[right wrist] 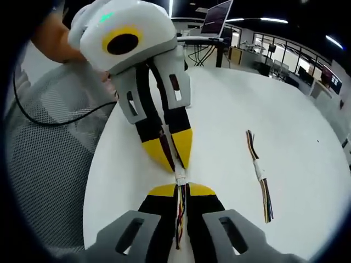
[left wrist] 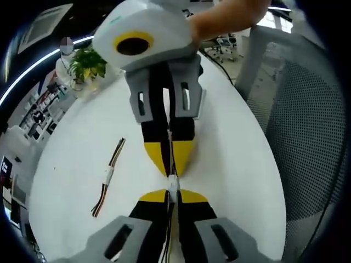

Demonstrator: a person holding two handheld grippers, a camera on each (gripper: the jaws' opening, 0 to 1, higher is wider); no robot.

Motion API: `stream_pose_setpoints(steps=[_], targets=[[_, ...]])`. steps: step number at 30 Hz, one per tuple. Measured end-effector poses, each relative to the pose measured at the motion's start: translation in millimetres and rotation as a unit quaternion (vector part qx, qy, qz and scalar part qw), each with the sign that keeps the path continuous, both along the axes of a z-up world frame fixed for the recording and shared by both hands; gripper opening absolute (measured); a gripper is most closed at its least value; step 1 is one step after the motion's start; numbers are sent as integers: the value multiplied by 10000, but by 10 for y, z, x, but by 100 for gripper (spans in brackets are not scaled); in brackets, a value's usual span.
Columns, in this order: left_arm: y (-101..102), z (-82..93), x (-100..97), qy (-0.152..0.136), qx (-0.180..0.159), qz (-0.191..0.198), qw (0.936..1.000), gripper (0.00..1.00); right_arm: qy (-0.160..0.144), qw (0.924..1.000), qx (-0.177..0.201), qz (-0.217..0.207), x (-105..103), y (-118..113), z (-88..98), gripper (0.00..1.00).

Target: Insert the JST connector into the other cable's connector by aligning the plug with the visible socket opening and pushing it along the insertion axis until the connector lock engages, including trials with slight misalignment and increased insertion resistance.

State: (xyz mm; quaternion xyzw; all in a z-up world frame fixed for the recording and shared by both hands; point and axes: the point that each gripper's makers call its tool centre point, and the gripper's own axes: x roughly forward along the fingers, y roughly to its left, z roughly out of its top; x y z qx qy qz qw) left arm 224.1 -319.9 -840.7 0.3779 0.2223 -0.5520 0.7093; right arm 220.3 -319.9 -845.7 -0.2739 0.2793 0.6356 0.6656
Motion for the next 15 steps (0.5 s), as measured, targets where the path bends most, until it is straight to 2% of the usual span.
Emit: stream_pose_setpoints(steps=[7, 15], targets=[[21, 1, 9, 23, -14, 32, 10000, 0, 61, 9999, 109, -29, 5, 13, 34, 3], [29, 51, 49, 140, -270, 242, 9992, 0, 66, 9996, 261, -93, 33, 24, 76, 3]])
